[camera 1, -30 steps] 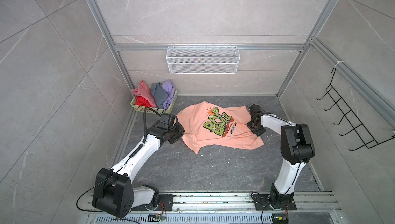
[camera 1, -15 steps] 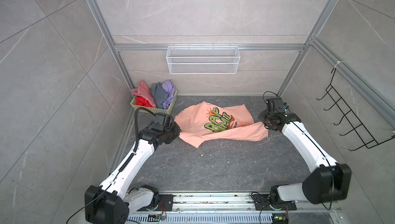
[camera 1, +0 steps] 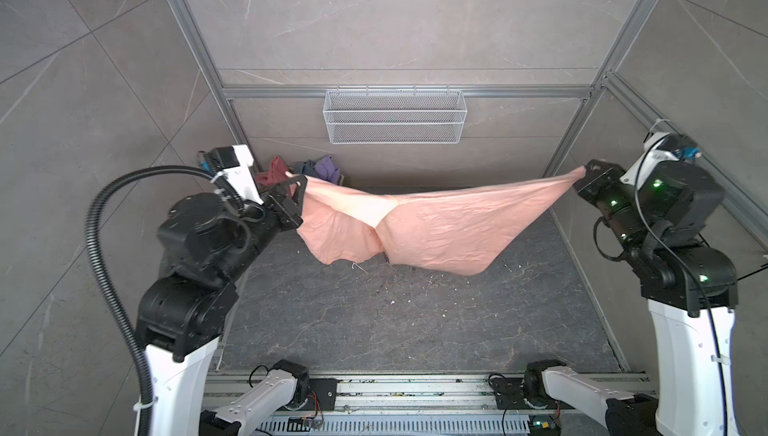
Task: Fold and stack the t-shirts
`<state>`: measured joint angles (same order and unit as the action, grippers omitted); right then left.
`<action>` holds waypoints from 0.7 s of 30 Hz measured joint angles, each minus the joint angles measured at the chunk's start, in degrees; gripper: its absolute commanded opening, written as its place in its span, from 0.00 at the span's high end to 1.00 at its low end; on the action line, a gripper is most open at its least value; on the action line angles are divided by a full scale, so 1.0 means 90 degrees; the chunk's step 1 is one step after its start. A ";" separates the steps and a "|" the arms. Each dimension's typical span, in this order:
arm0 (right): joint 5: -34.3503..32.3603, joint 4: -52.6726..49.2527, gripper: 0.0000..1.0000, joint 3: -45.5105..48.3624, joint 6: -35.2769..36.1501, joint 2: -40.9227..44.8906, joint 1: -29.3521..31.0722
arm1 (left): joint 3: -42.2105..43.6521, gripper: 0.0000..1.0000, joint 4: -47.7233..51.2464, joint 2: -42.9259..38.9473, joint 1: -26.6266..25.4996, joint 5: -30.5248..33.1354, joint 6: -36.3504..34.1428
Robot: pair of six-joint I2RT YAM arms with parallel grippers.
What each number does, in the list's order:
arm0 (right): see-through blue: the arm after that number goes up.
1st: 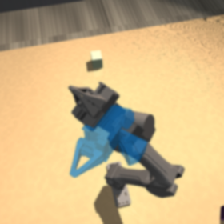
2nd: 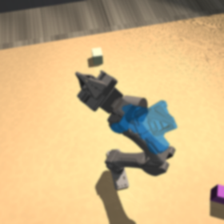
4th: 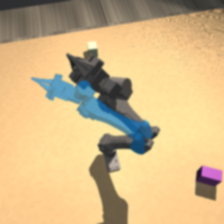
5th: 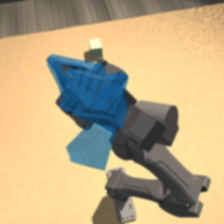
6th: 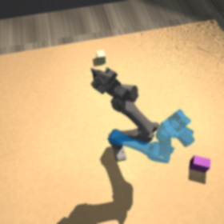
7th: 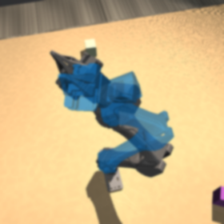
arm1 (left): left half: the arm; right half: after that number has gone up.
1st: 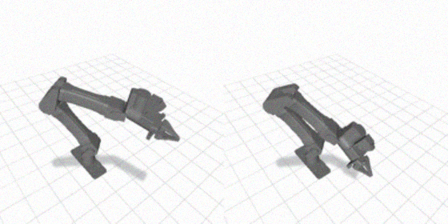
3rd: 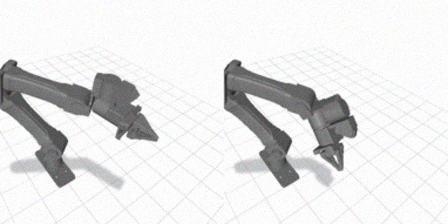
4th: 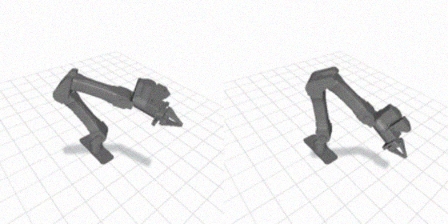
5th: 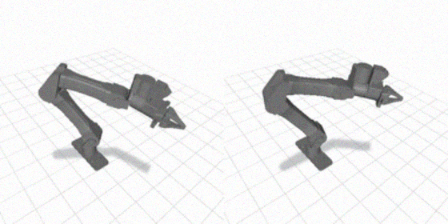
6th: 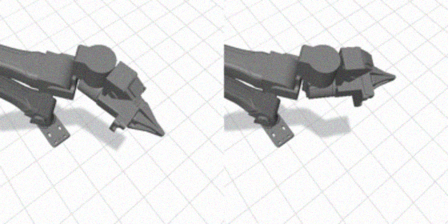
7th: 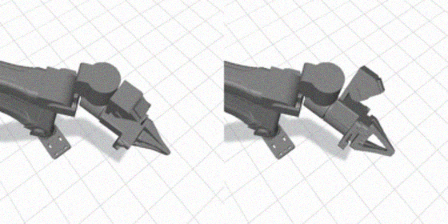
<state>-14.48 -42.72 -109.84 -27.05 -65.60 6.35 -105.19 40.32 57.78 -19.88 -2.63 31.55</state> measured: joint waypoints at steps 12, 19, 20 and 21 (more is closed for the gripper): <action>0.0403 0.1627 1.00 -0.0736 0.0219 -0.1894 -0.0002 | -0.0529 1.00 -0.1863 0.1700 0.0000 0.0444 -0.1061; 0.0619 0.1401 1.00 -0.2135 0.0080 -0.3903 -0.0032 | -0.2603 1.00 -0.1571 0.4325 0.0022 0.0614 -0.1277; 0.0641 0.1370 1.00 -0.2319 0.0078 -0.3976 -0.0046 | -0.2861 1.00 -0.1501 0.4493 0.0027 0.0612 -0.1304; 0.0658 0.1348 1.00 -0.2504 0.0075 -0.4000 -0.0068 | -0.3101 1.00 -0.1438 0.4602 0.0029 0.0600 -0.1333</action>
<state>-8.56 -30.59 -132.38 -26.37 -101.60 5.74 -133.10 27.38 99.20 -19.62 2.76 19.55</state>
